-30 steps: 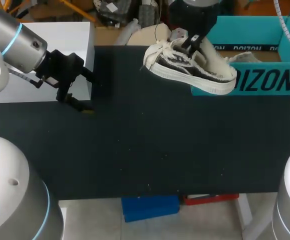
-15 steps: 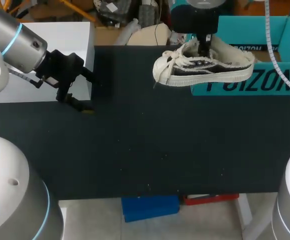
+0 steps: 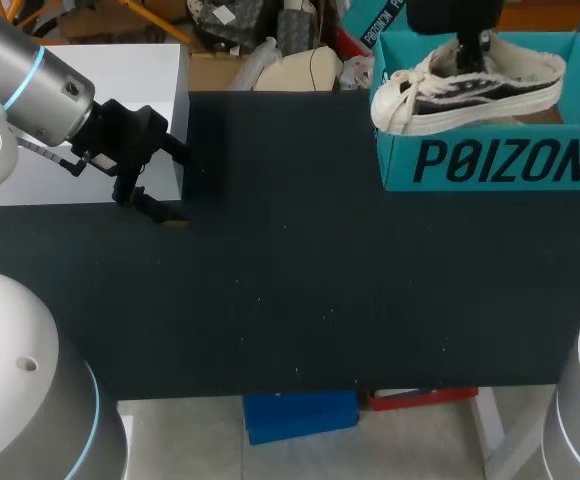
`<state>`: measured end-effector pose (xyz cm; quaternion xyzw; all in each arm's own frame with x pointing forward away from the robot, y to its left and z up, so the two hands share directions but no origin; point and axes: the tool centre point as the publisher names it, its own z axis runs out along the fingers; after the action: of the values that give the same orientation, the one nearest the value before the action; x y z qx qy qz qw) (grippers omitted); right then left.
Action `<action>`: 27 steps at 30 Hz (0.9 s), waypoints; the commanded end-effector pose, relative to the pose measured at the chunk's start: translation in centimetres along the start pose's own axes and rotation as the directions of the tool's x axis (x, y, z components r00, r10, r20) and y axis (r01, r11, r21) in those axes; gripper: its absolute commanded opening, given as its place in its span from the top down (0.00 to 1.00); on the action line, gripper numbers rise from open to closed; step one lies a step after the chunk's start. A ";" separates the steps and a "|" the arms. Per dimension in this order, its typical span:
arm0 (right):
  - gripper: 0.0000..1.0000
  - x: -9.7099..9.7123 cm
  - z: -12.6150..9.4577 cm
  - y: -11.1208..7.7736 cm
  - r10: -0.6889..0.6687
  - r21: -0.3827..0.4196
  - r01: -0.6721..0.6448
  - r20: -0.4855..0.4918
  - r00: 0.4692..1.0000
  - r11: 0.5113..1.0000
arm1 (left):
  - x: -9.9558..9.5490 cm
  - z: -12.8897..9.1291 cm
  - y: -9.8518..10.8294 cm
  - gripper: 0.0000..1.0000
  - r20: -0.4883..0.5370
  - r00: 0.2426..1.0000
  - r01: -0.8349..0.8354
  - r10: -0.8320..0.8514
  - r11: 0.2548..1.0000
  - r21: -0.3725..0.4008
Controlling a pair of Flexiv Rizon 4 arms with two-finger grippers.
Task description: Take the shoe out of the shoebox, open the shoe tongue, remove and reinsert the insole, then place the shoe into the shoebox
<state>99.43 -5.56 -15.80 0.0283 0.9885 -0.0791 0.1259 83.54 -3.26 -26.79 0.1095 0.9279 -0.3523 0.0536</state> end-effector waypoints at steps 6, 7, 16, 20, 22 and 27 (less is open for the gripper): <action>1.00 -10.7 4.5 -4.8 -0.018 -0.004 0.018 -0.046 0.999 1.000 | 0.1 0.2 0.0 0.00 0.003 1.000 -0.001 0.001 1.000 -0.002; 1.00 -11.7 5.0 -5.2 -0.011 -0.004 0.011 -0.045 0.999 1.000 | 0.1 0.2 0.0 0.00 0.003 1.000 -0.001 0.001 1.000 -0.002; 1.00 -17.9 9.7 -7.7 0.022 0.004 -0.022 -0.040 0.999 1.000 | 0.1 0.2 0.0 0.00 0.003 1.000 -0.001 0.001 1.000 -0.002; 1.00 -19.5 12.4 -8.1 0.035 -0.009 -0.035 -0.055 0.998 0.999 | 0.1 0.2 0.0 0.00 0.003 1.000 -0.001 0.001 1.000 -0.002; 1.00 -20.0 13.4 -8.3 0.038 -0.009 -0.038 -0.056 0.998 0.999 | 0.1 0.2 0.0 0.00 0.003 1.000 -0.001 0.001 1.000 -0.002; 1.00 -20.9 16.5 -8.6 0.049 -0.027 -0.051 -0.077 0.996 0.998 | 0.1 0.2 0.0 0.00 0.003 1.000 -0.001 0.001 1.000 -0.002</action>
<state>119.51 -16.90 -23.37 0.0541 0.9895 -0.0672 0.1161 83.54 -3.26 -26.78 0.1095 0.9279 -0.3523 0.0535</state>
